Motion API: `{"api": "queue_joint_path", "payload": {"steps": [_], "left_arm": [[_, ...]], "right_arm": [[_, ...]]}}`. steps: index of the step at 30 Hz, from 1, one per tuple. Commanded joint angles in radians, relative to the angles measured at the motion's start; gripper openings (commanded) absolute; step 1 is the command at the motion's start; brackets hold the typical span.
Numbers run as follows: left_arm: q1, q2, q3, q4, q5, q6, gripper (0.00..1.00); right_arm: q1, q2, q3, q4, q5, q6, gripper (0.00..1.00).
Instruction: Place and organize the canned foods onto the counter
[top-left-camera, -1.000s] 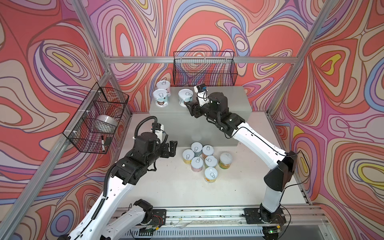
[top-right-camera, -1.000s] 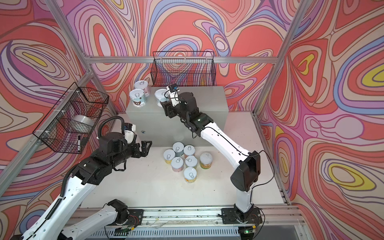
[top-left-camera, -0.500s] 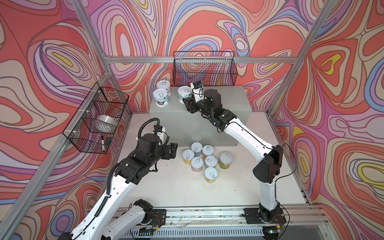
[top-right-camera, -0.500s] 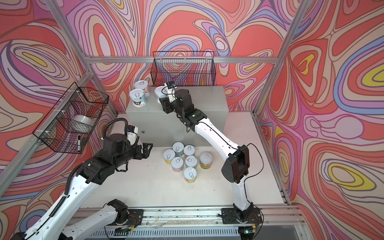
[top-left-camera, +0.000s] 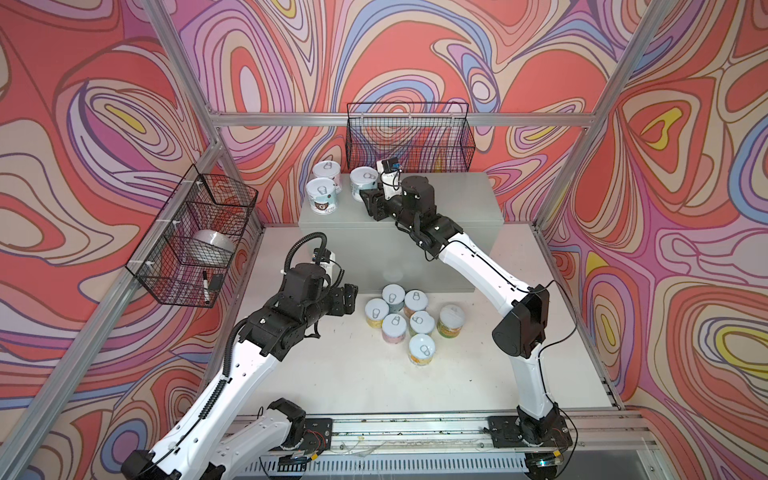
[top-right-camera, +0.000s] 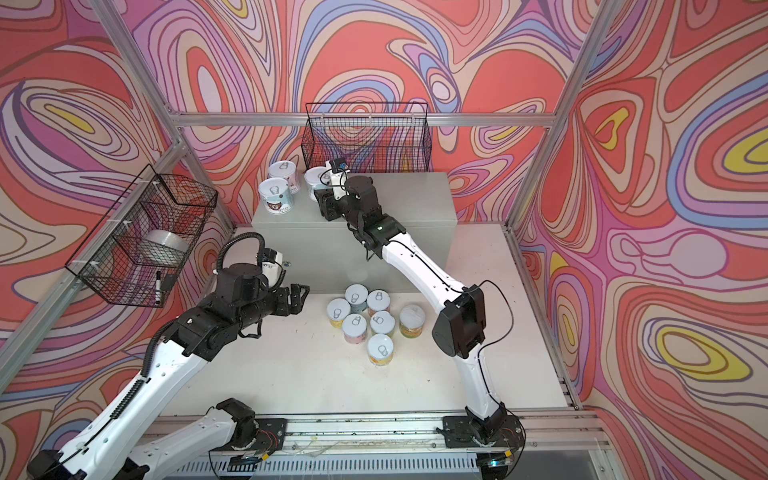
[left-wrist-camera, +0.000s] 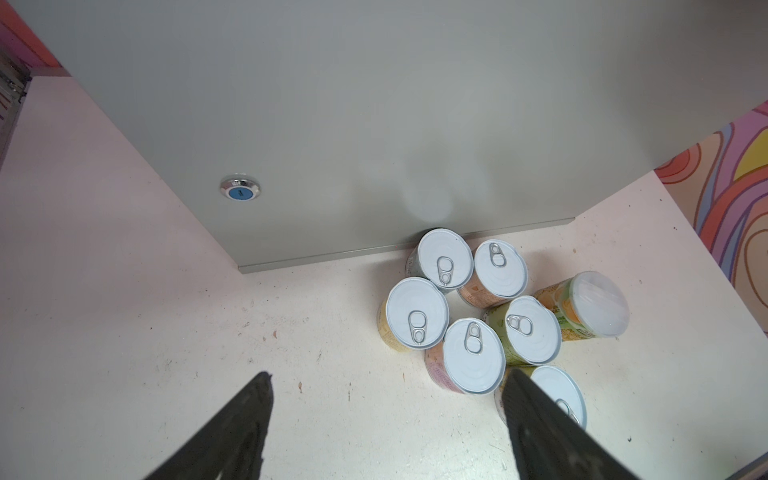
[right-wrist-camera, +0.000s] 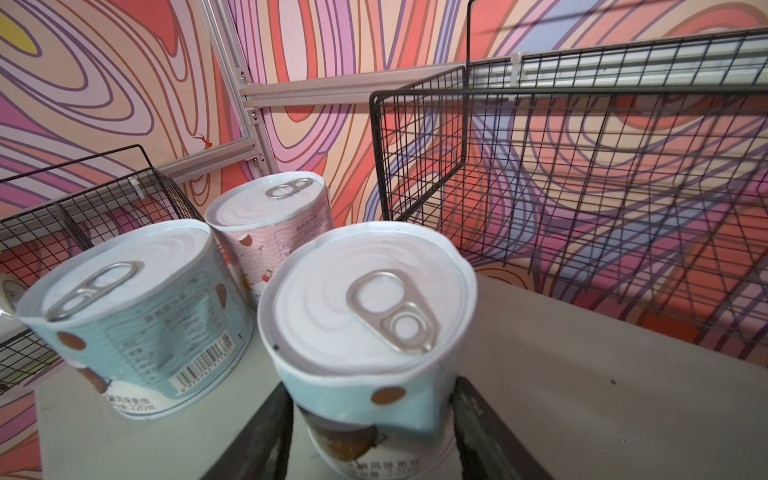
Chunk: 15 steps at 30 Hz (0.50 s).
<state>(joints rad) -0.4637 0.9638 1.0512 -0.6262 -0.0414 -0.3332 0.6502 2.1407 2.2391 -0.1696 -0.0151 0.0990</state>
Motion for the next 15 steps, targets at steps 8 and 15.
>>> {"api": "queue_joint_path", "payload": {"steps": [8,15], "left_arm": [[0.005,0.004,-0.037,0.044,0.009,0.008,0.86],[0.005,0.015,-0.054,0.054,0.005,0.01,0.86]], "right_arm": [[-0.009,0.099,0.11,0.02,-0.02,0.04,0.62],[-0.009,0.129,0.118,0.03,-0.016,0.074,0.62]]}}
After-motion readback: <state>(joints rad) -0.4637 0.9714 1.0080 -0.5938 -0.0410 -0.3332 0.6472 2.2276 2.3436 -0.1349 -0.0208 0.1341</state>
